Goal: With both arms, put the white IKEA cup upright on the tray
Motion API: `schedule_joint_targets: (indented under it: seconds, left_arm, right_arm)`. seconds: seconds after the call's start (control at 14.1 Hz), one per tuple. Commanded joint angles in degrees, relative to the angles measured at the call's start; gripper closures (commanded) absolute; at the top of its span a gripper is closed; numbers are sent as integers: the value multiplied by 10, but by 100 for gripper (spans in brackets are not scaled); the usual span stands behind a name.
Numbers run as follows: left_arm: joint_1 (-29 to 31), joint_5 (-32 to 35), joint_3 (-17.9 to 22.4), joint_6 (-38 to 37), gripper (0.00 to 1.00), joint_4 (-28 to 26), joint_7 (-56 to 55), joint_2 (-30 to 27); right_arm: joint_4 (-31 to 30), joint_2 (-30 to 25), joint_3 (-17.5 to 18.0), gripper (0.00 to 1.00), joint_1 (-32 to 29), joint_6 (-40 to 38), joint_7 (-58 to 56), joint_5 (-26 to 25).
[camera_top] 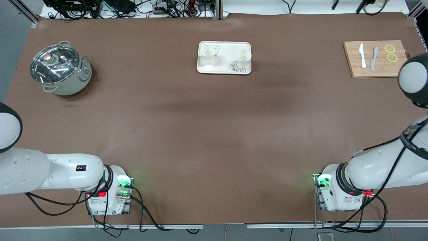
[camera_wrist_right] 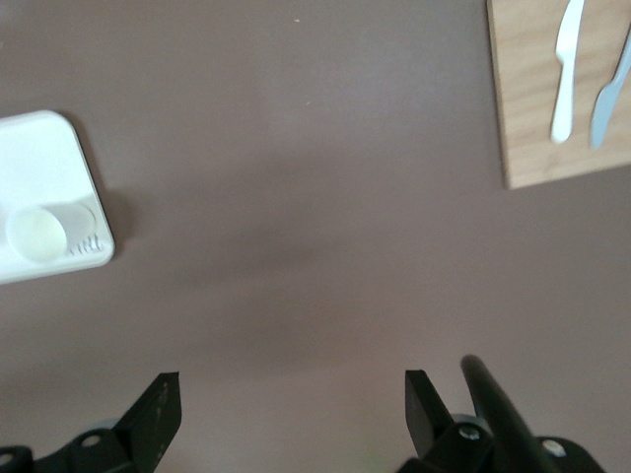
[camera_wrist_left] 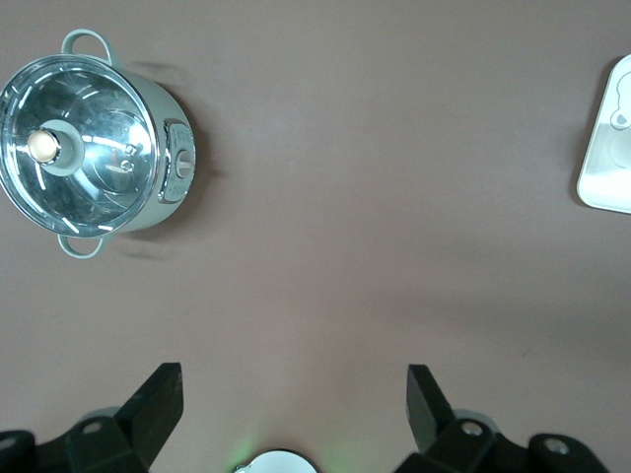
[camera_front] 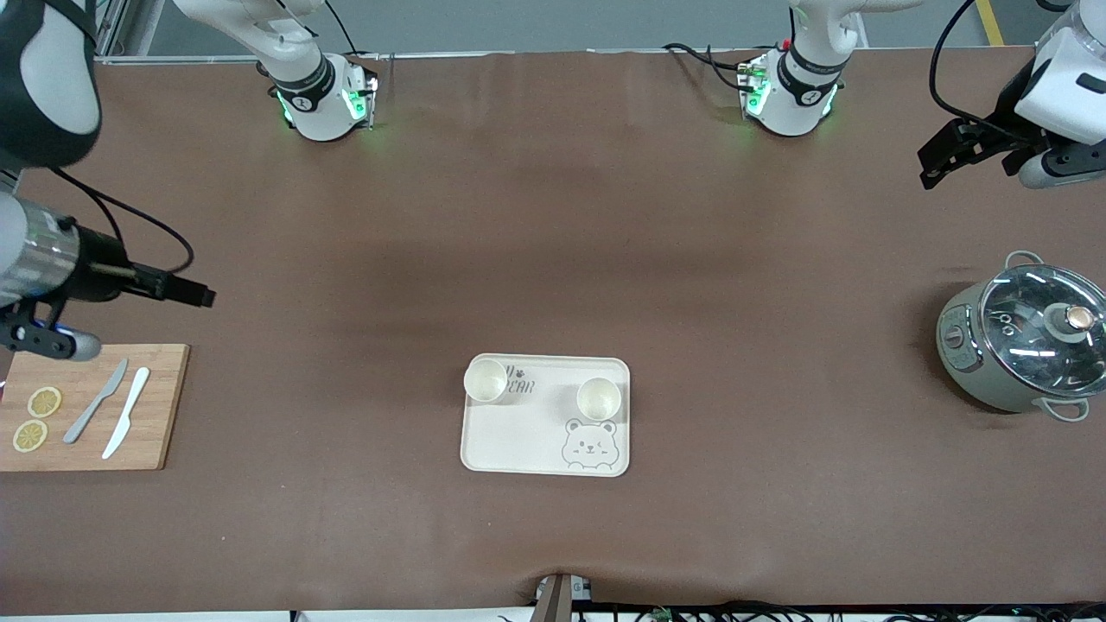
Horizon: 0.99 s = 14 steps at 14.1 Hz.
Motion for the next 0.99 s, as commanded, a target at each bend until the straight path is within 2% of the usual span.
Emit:
schedule_joint_targets:
  seconds: [0.0, 0.07, 0.42, 0.64, 0.78, 0.92]
  left_arm:
    - [6, -18, -10, -10, 0, -6, 13, -7]
    - [6, -19, -14, -14, 0, -5, 13, -7]
    - [7, -28, -14, -14, 0, -5, 30, -6]
    - [7, -29, -14, -11, 0, -3, 31, -5]
    - [6, -29, -15, -10, 0, -4, 31, -5]
    - [6, -29, -17, -15, 0, -5, 31, -9]
  right_arm:
    - [-94, -85, 10, 0, -37, 14, -150, -16]
    - [-113, -101, 9, 0, -41, 15, -181, -16]
    - [-140, -137, 10, 0, -56, 20, -186, -33]
    - [-209, -187, 13, 0, -55, 78, -190, -35]
    - [-200, -184, 13, 0, -52, 92, -214, -40]
    - [-161, -183, 11, 0, -56, 83, -229, -46]
